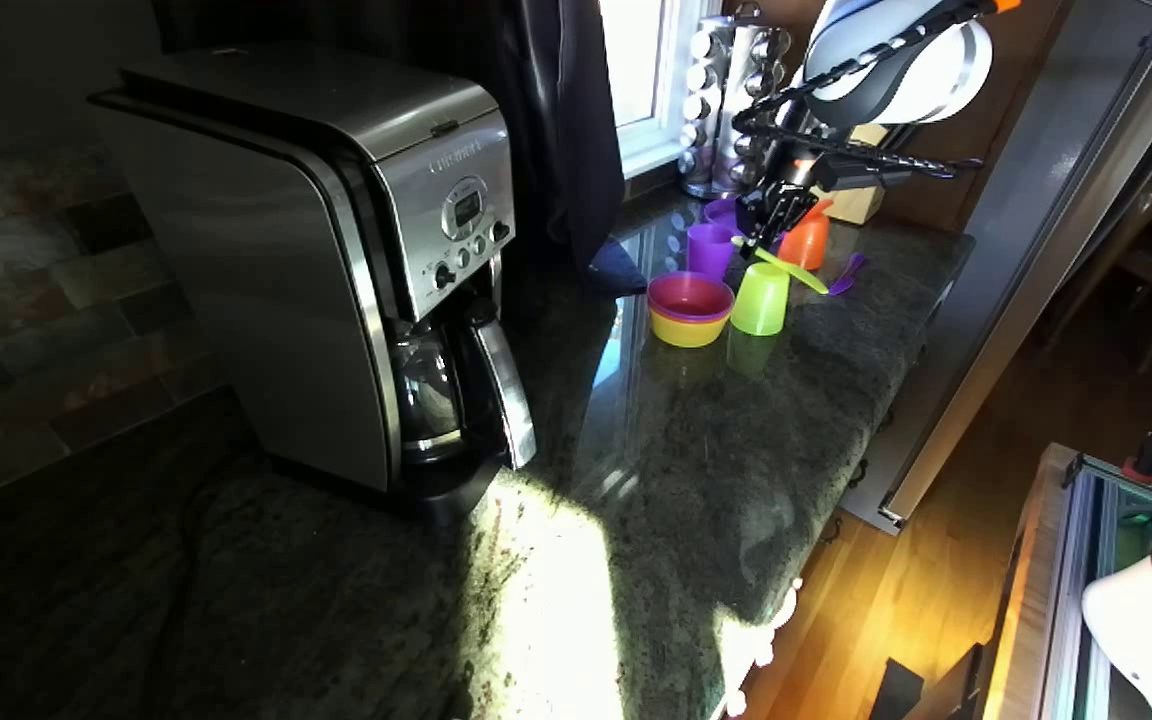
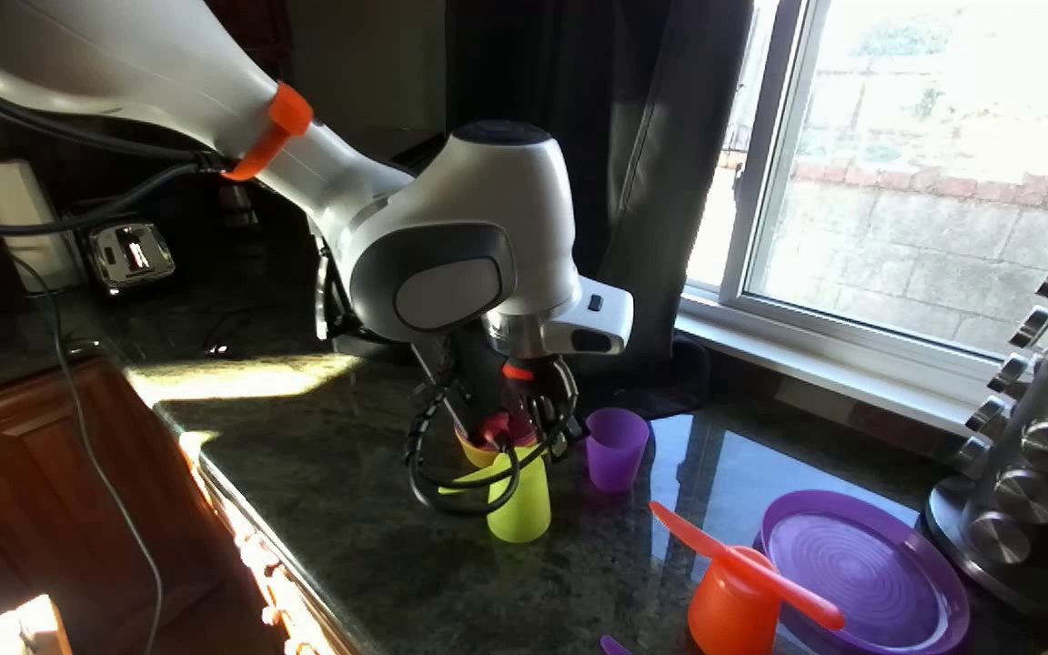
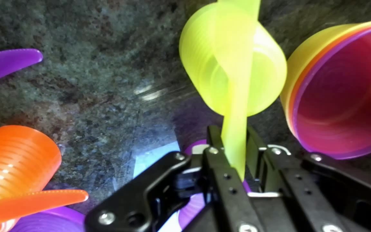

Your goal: Remove the yellow knife from the top of the yellow cup then place the cup upside down.

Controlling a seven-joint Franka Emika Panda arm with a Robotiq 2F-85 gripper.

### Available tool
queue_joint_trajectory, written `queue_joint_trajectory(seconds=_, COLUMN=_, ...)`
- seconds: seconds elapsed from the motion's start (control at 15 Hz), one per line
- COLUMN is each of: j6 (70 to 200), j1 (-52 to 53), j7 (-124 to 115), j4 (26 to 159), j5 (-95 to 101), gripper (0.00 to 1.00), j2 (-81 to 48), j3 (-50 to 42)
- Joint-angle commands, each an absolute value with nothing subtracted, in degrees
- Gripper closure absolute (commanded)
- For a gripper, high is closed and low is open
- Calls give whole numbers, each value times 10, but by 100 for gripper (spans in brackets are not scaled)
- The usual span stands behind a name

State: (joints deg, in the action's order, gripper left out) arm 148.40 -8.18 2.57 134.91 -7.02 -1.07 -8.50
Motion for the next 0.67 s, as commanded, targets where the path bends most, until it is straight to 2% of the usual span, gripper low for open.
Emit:
queue_joint_trajectory(seconds=0.0, j6=1421, j1=-86, j7=38, j4=1372, j5=-78, gripper=94, j2=52, j3=-88)
queue_joint_trajectory(seconds=0.27, j6=1375, j1=-96, j7=-14, j4=1386, j5=-42, gripper=94, j2=103, j3=-93)
queue_joint_trajectory(seconds=0.6, j6=1399, j1=-116, j7=-105, j4=1446, j5=9, gripper=94, j2=166, j3=-86)
